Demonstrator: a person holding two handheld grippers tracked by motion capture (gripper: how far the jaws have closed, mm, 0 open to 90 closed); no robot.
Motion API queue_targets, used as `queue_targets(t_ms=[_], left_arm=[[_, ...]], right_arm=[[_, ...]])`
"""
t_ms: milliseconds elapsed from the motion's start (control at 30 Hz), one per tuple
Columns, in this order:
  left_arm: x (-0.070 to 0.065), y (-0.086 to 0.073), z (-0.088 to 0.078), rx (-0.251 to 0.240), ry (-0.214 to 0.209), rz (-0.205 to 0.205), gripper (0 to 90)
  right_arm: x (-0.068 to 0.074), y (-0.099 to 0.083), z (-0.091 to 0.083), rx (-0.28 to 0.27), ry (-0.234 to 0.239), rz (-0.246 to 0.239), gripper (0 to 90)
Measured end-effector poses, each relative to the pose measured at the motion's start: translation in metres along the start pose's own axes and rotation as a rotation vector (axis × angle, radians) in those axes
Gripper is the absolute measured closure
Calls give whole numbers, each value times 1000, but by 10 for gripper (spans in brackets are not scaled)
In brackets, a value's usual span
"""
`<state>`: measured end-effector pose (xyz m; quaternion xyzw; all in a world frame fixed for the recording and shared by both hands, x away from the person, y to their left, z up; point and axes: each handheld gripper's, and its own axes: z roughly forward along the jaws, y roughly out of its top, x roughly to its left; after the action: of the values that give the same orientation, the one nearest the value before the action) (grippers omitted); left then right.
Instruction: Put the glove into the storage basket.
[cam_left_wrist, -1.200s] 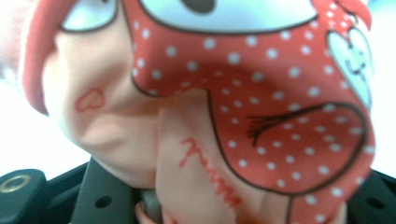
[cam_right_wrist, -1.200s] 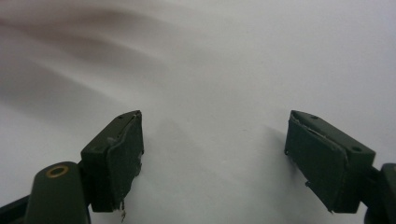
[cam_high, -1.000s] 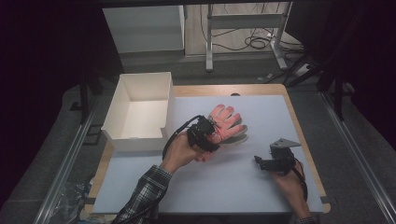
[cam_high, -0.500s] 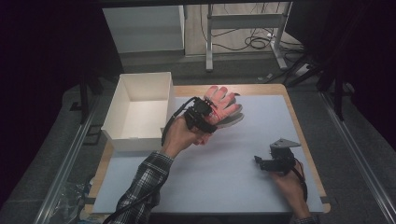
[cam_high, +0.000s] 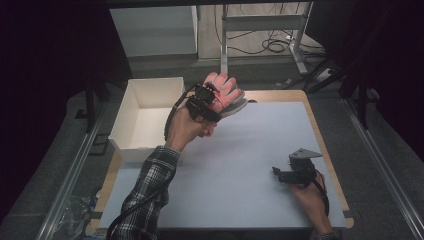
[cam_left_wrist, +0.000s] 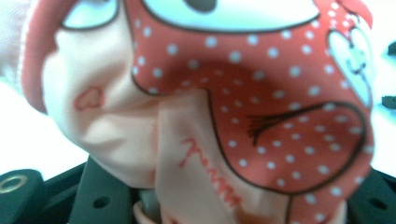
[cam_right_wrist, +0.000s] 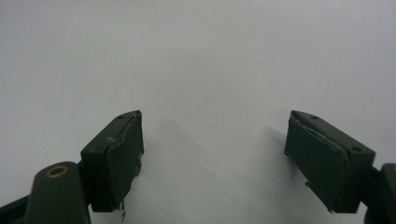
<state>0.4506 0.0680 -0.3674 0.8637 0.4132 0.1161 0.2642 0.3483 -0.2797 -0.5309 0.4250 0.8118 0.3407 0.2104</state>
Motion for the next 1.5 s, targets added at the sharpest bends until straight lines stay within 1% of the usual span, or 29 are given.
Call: queue_targets(t_ms=[67,100,200,433,567,600,633,667,733,800,867,967,1000,1067,1133,1233,1333,1400,1433,1500], left_arm=[[2,1,-2,-1,2,-6,458],[5,2,-4,-2,8,-12,458],[14,4,-12,-1,41,-33,457],[36,1,-28,-10,89,-84,456],[51,-4,-39,-17,121,-120,455],[51,-4,-39,-17,121,-120,455],[54,-6,-41,-20,129,-129,455],[60,-9,-45,-19,143,-142,454],[68,-14,-48,-23,158,-160,453],[71,-16,-49,-23,162,-167,452],[81,-24,-53,-22,182,-192,450],[92,-32,-56,-23,202,-222,449],[92,-32,-56,-23,202,-222,449],[102,-41,-57,-23,217,-255,447],[108,-47,-57,-23,231,-275,446],[115,-56,-56,-21,239,-297,444],[123,-66,-51,-16,243,-322,443],[125,-69,-49,-15,245,-328,441],[128,-74,-45,-14,249,-340,440],[131,-80,-40,-9,251,-346,438]], right_arm=[[0,0,0,0,0,0,198],[0,0,0,0,0,0,198],[0,0,0,0,0,0,198],[0,0,0,-1,0,0,198],[0,0,0,0,0,0,198],[0,0,0,0,0,0,198],[0,0,0,0,0,0,198],[0,0,0,-1,-1,-2,198],[0,0,0,-1,-1,-2,198],[0,0,0,0,-1,-1,198],[0,0,0,-2,-2,-4,198],[0,0,0,-2,-2,-3,198],[0,0,0,-2,-2,-3,198],[0,0,0,-2,-3,-2,198],[0,0,0,-2,-3,-3,198],[0,0,0,-2,-2,-2,198],[0,0,0,-1,-2,-2,198],[0,0,0,-1,-3,-2,198],[0,0,0,-2,-3,-2,198],[0,0,0,-2,-3,-2,198]])
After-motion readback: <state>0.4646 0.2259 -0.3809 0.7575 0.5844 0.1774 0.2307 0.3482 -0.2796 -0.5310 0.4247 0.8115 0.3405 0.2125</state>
